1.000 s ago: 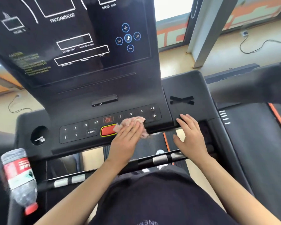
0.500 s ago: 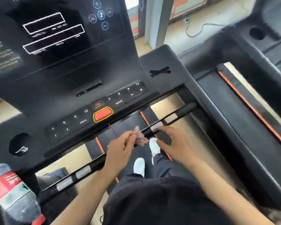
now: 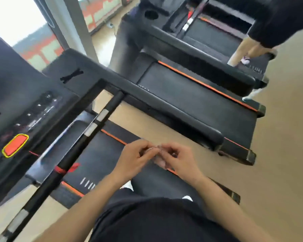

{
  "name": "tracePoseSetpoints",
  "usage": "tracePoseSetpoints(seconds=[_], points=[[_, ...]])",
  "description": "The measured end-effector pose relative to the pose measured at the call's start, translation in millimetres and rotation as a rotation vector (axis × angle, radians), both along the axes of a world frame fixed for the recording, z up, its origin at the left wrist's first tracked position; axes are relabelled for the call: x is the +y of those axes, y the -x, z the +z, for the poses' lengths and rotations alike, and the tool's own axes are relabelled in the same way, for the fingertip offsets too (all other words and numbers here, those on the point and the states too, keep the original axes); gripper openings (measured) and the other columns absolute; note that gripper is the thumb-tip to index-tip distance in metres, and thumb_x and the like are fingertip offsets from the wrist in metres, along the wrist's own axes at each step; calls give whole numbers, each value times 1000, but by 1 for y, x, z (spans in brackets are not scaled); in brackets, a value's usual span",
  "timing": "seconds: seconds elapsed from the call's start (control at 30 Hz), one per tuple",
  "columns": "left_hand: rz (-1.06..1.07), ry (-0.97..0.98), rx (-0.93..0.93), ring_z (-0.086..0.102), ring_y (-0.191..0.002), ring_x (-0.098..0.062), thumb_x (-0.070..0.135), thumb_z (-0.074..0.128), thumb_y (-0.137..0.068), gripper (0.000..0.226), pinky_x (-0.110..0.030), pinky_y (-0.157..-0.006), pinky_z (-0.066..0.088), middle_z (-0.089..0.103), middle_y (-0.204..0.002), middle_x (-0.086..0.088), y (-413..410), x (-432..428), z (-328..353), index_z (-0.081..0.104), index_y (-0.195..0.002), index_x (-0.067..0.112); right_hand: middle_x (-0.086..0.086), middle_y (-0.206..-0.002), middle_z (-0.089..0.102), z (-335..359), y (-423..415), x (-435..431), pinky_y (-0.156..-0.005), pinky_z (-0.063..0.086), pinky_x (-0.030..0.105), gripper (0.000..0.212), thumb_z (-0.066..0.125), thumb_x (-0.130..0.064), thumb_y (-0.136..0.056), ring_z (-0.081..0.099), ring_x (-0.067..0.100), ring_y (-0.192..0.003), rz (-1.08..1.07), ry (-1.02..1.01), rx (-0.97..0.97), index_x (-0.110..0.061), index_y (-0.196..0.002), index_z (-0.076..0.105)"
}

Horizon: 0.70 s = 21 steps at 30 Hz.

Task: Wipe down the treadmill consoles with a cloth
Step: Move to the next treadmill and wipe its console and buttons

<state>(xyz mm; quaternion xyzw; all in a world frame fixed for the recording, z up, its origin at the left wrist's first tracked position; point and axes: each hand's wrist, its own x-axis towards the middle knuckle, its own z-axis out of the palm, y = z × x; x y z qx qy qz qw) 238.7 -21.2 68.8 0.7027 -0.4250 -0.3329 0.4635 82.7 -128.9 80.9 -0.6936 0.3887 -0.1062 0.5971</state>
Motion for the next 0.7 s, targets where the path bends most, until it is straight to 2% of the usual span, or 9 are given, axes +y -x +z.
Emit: tracePoseSetpoints(seconds=[0.13,0.2,0.27,0.33,0.4,0.47,0.53,0.6,0.7], points=[[-151,-29,-95,59,-62,-3,51,68,-85,15,-26,-61,46,67,-67,12,70,-55,-4,70,-79,37,-5,-68,68,-12,96,-35,-57,52,36,10,69,-24,-92,63,11,-61,-167,22,0,-22,-83,71],[-233,-56,-113,59,-59,2,49,70,-83,14,-29,-62,50,68,-66,19,120,-84,-6,71,-87,36,-1,-73,70,-12,158,-54,-68,56,47,10,69,-30,-86,65,15,-69,-288,15,-5,-22,-81,68],[-312,-84,-130,66,-62,-2,46,72,-85,19,-34,-66,57,73,-71,15,170,-109,-9,70,-102,38,1,-77,70,-13,218,-73,-77,54,48,10,71,-29,-85,65,20,-75,-377,2,-32,-21,-81,66],[-389,-95,-163,73,-74,-7,37,74,-88,19,-37,-73,59,78,-81,12,213,-132,-12,70,-107,40,-3,-72,64,-15,269,-89,-72,52,45,14,74,-28,-80,61,17,-72,-456,-45,-47,-25,-77,61],[-453,-120,-155,74,-76,-10,28,73,-92,17,-34,-74,59,78,-83,15,252,-154,-9,73,-101,42,-10,-65,59,-17,312,-105,-66,48,38,21,74,-19,-81,57,13,-68,-532,-73,-54,-28,-72,57],[-459,-148,-115,68,-70,0,22,71,-95,28,-25,-70,54,74,-76,19,285,-173,-5,73,-87,49,-13,-65,61,-16,349,-120,-64,48,30,27,70,-3,-86,56,10,-68,-589,-66,-51,-25,-77,57],[-453,-160,-47,60,-69,5,17,69,-97,38,-19,-68,47,70,-71,22,311,-192,-2,72,-81,52,-11,-77,70,-14,376,-136,-66,53,26,29,64,4,-88,63,10,-74,-635,-73,-49,-24,-94,63],[-462,-171,30,56,-66,4,14,66,-99,40,-17,-66,44,67,-68,20,331,-213,0,72,-79,48,-2,-91,74,-14,395,-154,-71,57,28,47,59,9,-86,68,14,-84,-614,-79,-48,-31,-111,66],[-478,-172,94,59,-71,3,17,65,-100,35,-18,-68,47,69,-72,18,351,-250,2,75,-80,44,-1,-99,74,-14,410,-185,-81,58,33,58,59,9,-81,69,18,-93,-539,-82,-5,-36,-115,69]])
